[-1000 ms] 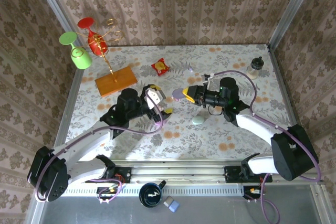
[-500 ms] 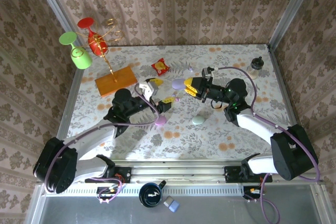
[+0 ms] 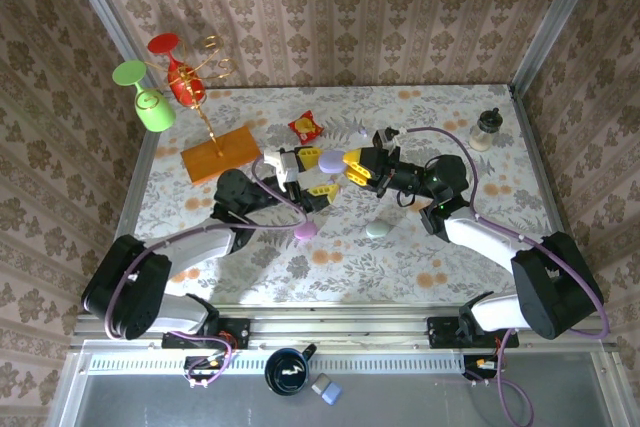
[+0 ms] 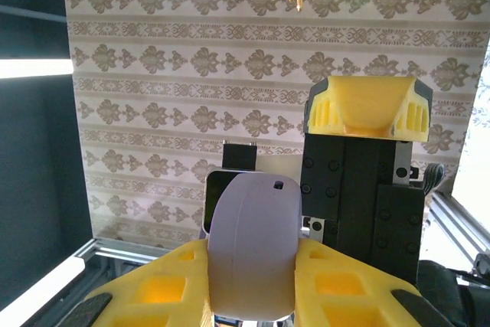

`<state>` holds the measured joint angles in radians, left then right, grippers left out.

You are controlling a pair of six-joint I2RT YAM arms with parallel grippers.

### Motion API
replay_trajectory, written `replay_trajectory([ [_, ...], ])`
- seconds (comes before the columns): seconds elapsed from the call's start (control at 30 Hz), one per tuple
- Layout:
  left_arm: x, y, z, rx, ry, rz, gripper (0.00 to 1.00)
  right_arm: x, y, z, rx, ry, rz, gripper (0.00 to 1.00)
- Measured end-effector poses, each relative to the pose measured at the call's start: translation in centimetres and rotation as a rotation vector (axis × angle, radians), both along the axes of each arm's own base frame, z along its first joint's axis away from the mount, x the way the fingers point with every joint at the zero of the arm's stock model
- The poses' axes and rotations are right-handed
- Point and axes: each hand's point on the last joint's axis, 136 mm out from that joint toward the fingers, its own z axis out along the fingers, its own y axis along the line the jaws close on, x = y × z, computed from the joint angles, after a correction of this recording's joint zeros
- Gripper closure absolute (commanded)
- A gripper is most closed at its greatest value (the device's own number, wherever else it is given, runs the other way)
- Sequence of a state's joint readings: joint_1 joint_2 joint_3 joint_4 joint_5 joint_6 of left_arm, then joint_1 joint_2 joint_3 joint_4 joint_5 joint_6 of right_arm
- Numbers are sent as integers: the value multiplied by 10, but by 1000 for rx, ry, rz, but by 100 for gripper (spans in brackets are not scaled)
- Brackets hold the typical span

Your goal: Insert wireless bluetooth earbuds into charging case

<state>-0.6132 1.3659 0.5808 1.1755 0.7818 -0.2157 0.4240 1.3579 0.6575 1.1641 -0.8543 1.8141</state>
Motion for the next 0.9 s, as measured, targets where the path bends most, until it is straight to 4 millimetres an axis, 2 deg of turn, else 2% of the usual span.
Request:
replay_trajectory([
  [0.33,-7,-5,25,-42,-40,-76,35,-1,0,1,9,11,6,99],
  [0.9,-6,-8,16,-24,-15,-95,40,0,1,2,27,12,15,100],
])
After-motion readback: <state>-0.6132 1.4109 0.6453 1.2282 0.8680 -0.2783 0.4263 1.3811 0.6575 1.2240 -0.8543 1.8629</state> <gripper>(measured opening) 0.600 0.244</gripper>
